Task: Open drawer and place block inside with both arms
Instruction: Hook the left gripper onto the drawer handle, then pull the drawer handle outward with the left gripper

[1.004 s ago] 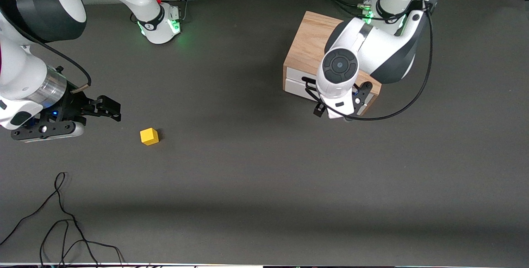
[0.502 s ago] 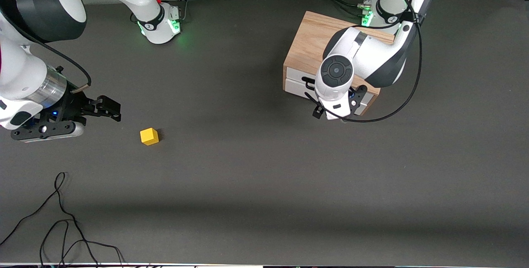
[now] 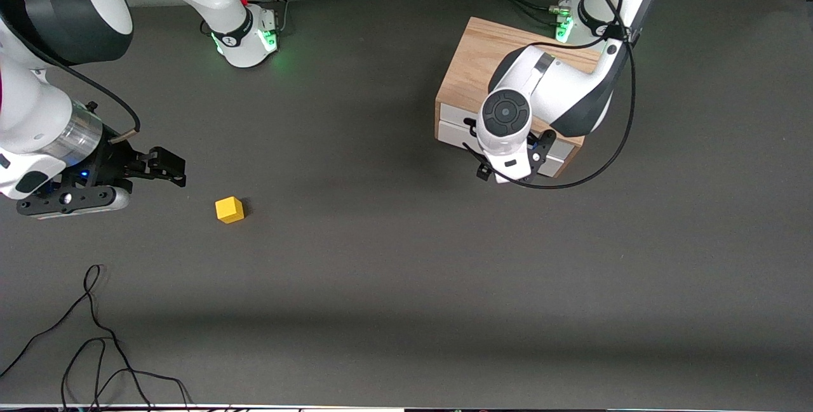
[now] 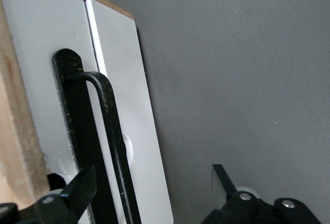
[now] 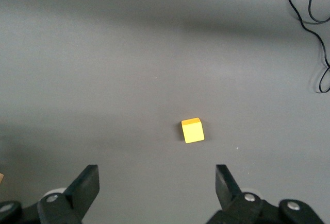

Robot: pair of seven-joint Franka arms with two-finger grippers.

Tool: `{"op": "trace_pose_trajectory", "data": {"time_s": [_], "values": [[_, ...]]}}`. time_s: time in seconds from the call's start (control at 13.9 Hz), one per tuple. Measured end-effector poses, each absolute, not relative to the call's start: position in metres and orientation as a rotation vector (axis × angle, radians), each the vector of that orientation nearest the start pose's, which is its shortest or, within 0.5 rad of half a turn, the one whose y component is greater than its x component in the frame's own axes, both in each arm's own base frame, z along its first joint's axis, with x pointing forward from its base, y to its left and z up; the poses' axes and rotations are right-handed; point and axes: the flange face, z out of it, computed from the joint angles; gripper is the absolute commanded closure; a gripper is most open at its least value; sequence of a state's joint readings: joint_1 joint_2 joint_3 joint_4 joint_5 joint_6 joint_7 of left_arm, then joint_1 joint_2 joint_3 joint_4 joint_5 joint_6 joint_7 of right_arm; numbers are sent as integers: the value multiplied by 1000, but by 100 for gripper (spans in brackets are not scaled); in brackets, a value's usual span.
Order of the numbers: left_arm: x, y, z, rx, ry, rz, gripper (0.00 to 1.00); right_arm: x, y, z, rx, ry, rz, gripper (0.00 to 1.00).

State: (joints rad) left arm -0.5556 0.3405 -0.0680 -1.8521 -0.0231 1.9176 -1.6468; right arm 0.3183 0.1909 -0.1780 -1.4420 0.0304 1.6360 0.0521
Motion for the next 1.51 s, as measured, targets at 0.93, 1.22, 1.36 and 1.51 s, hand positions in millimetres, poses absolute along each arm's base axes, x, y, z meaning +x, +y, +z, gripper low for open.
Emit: {"op": "trace_pose_trajectory", "data": {"time_s": [0.93,1.22,1.36,1.51], "values": [[490,-352,288,-2499,-1447,238,0,609,100,581,-3141,-141,-11,0],[494,-354,290,-2530,-1471,214,0,609,100,581,-3141,-141,-12,0],[497,-356,291,-2544,-1481,204,0,609,100,581,-3141,-141,-14,0],[500,-357,291,-2550,-1488,199,0,610,100,582,-3140,-141,-23,0]]}}
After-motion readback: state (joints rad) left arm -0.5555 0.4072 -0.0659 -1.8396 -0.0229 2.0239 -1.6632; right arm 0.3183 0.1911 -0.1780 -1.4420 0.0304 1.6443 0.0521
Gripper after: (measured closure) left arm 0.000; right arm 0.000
